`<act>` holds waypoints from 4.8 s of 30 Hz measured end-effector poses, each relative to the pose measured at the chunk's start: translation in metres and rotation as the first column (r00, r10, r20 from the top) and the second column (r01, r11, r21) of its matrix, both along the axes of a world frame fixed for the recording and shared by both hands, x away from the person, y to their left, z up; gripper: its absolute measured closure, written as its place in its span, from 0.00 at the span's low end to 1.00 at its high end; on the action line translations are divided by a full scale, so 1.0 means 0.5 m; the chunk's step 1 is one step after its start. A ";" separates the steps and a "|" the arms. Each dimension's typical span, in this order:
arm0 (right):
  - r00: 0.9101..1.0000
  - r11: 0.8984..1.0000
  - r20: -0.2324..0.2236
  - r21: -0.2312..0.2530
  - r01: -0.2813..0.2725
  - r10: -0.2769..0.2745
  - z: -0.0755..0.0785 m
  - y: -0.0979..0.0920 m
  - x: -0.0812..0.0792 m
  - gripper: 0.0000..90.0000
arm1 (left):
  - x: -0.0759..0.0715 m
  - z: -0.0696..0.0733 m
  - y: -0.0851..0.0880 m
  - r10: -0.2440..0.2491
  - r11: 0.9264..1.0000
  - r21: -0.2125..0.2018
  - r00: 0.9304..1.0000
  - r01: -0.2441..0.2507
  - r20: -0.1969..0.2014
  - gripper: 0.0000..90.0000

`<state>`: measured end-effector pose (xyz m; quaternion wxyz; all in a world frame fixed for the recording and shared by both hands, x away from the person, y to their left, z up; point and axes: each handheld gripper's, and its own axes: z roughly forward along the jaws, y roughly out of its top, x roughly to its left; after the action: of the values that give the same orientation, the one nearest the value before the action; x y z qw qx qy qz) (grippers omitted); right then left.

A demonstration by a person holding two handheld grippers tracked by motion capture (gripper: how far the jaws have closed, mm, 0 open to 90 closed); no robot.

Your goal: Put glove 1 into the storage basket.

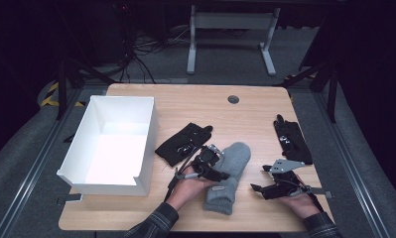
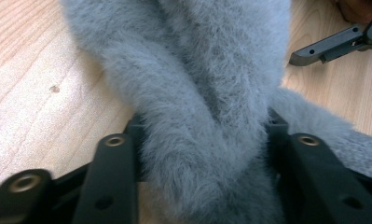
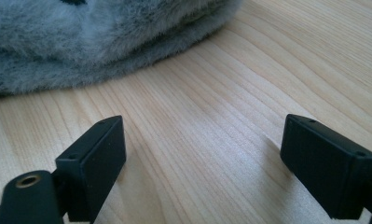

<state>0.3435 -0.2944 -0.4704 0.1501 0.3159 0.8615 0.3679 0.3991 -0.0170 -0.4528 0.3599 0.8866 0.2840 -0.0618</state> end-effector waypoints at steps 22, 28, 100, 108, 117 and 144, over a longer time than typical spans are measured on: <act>1.000 1.000 0.000 0.000 0.000 0.000 0.000 0.000 0.000 0.16 | -0.002 0.095 0.041 0.017 0.998 -0.069 0.998 -0.013 0.058 0.71; 1.000 1.000 0.001 -0.001 0.001 -0.001 0.000 0.000 0.000 0.16 | 0.002 0.149 0.069 0.052 0.996 -0.081 0.994 -0.044 0.099 0.70; 1.000 1.000 0.001 -0.005 0.029 -0.029 0.000 0.005 0.003 0.13 | 0.020 0.280 0.598 0.435 0.898 0.019 0.892 -0.441 0.126 0.71; 1.000 1.000 0.000 -0.005 0.030 -0.030 0.000 0.005 0.003 0.13 | 0.057 0.185 0.589 0.442 0.888 0.097 0.893 -0.449 0.080 0.70; 0.999 0.999 0.000 -0.005 0.032 -0.032 0.000 0.005 0.003 0.13 | 0.099 0.106 0.590 0.463 0.876 0.137 0.886 -0.461 0.018 0.67; 0.999 0.999 -0.001 -0.006 0.033 -0.033 0.000 0.005 0.003 0.13 | 0.096 0.159 0.573 0.572 0.795 0.130 0.804 -0.592 0.163 0.15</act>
<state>0.3450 -0.2918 -0.4704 0.1567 0.3296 0.8575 0.3626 0.4469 0.2694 -0.3731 0.2980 0.7862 0.5259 0.1286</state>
